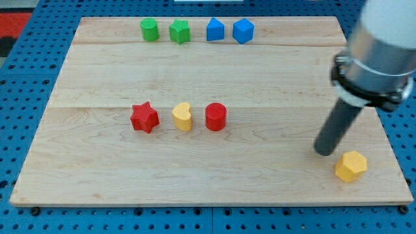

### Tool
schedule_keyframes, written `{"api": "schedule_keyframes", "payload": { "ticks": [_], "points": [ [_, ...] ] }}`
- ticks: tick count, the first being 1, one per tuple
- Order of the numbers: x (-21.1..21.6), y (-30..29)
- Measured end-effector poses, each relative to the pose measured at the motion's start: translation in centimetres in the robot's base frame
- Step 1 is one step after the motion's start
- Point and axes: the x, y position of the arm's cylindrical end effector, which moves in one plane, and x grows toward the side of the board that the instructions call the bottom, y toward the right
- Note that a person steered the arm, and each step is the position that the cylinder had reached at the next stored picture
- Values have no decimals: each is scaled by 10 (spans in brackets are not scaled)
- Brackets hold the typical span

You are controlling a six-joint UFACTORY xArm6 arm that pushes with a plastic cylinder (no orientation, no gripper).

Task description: Move the red circle to the left of the yellow hexagon

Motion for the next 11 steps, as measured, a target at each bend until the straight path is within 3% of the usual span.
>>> {"api": "schedule_keyframes", "payload": {
  "ticks": [1,4,6,8,11],
  "points": [
    [-12,-49],
    [-101,-146],
    [-103,-200],
    [-98,-166],
    [-45,-163]
  ]
}}
